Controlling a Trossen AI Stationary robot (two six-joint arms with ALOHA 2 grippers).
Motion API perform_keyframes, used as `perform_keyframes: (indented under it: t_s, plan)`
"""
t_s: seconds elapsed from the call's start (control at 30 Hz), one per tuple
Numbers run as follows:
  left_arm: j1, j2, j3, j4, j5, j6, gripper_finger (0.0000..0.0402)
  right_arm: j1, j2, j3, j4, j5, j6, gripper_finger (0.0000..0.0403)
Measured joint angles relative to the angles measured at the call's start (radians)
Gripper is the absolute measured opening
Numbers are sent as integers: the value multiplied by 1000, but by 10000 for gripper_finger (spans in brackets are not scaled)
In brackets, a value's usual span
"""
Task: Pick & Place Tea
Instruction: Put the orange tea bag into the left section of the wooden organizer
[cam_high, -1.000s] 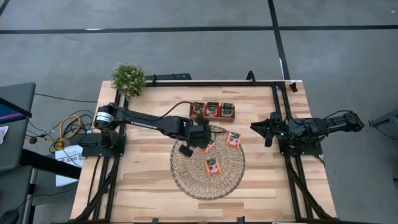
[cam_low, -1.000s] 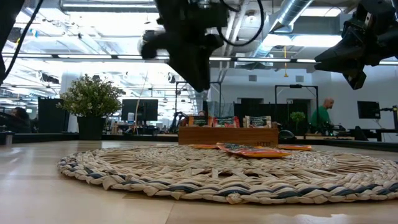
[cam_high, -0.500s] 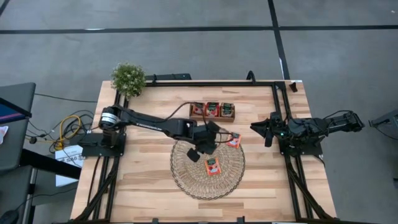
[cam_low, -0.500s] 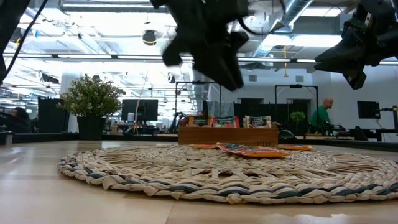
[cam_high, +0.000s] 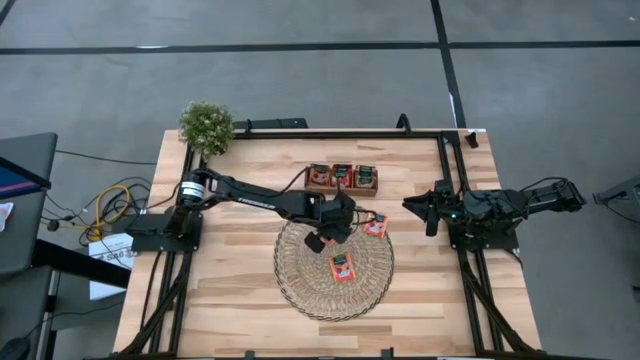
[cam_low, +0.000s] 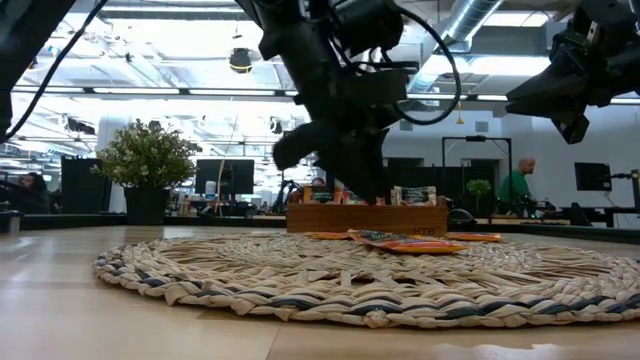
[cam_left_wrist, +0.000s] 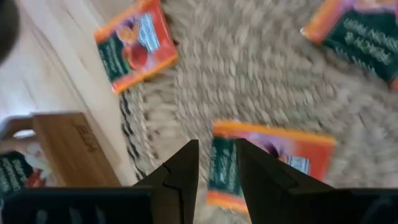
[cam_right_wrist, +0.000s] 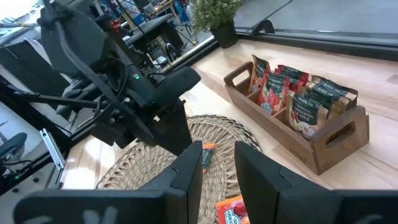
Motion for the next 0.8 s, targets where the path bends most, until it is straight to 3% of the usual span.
perform_keyframes:
  t_s: [0.43,0.8]
  plan:
    - [35,5,0,-17,57,-22,67,0,0,0,0,0,0,85]
    - [48,5,0,-17,86,-68,67,0,0,0,1,0,0,85]
